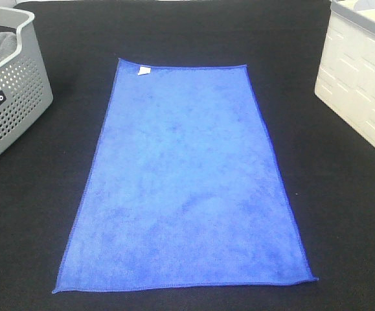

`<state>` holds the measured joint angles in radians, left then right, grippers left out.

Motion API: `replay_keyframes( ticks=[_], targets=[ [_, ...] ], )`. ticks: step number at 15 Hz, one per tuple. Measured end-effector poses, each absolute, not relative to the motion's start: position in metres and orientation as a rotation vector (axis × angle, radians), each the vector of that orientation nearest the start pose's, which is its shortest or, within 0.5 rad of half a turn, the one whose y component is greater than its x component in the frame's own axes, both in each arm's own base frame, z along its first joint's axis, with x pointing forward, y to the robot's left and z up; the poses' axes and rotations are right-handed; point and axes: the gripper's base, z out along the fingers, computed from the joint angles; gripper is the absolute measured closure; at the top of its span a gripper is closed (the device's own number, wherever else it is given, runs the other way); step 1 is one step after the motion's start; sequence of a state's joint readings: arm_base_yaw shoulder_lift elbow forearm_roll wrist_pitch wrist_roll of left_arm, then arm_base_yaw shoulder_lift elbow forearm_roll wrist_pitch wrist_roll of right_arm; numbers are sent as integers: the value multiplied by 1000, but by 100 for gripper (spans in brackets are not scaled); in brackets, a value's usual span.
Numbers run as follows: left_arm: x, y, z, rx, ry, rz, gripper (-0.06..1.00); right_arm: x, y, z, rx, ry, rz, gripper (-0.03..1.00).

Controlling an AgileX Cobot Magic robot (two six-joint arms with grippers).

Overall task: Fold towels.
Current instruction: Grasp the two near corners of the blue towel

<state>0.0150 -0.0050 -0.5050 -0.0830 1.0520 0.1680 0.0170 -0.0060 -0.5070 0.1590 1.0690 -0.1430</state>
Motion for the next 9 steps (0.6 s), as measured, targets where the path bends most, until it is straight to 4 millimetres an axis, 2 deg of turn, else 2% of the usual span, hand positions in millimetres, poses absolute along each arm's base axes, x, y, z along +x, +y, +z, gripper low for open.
replay_keyframes(
  ticks=[9],
  targets=[
    [-6,-7,280,158,2017,17,36,-8,13,279,-172,2024,111,20]
  ],
)
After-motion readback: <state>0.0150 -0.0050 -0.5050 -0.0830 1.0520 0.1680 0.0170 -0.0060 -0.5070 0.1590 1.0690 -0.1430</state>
